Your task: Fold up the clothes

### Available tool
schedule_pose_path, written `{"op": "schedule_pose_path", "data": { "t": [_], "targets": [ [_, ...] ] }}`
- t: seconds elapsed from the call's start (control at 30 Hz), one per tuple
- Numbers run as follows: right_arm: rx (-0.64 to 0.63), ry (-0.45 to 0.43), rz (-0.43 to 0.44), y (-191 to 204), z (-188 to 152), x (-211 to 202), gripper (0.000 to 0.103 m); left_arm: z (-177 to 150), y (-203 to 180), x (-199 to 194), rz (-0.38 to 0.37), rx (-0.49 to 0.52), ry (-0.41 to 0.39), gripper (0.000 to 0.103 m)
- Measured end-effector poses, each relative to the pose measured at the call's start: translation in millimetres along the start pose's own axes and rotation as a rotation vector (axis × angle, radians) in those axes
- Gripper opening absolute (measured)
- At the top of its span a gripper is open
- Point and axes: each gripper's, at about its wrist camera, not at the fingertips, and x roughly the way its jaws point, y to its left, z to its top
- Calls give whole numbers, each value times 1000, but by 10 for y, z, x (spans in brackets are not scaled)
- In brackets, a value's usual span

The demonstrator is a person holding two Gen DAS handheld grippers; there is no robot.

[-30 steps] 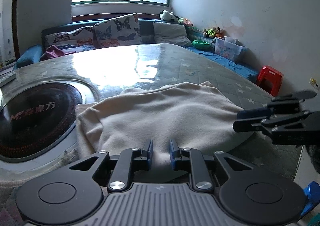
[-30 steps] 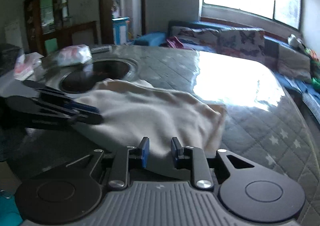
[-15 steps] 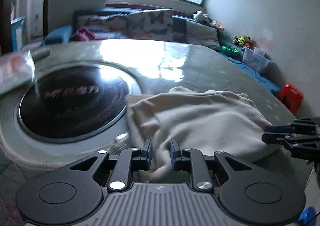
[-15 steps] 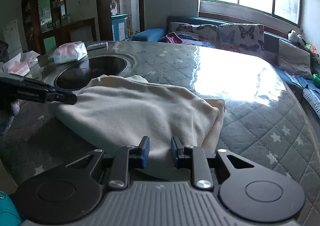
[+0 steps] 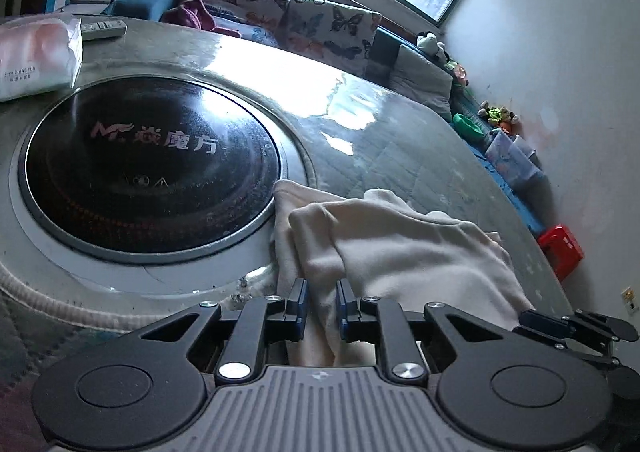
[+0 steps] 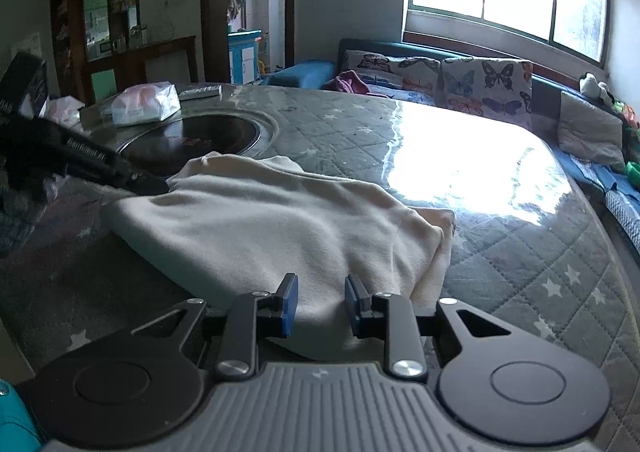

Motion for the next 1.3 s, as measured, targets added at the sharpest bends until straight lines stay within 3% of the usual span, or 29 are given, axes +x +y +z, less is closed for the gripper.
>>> {"op": "schedule_pose_path", "data": {
  "t": [0.07,0.13,0.2,0.37,0.43,0.57,0.8,1.0,1.17,1.3],
  "targets": [
    [-5,0,-2,9,-8,15,26,-5,-46,8,9,24,-10,17],
    [-7,0,-5,11,-14,22,26,-9,-91,25,19,50,-19,6],
    [-10,1,-9,13,-20,28,27,-20,-120,9,24,66,-38,3],
    [-16,1,-17,16,-35,44,27,-29,-307,-132,126,191,-152,3],
    [-18,1,-21,17,-41,51,28,-56,-356,-78,164,239,-148,3],
    [-14,5,-17,7,-31,49,27,-82,-342,57,176,238,-97,3],
    [43,-22,12,-182,202,55,27,28,-347,-33,181,239,-111,7],
    [80,16,10,-370,273,345,22,164,-466,42,144,264,-107,7],
    [97,-8,31,-420,489,368,22,273,-621,255,78,304,-73,7],
    [100,1,59,-423,658,577,21,334,-778,497,69,343,-48,7]
  ]
}}
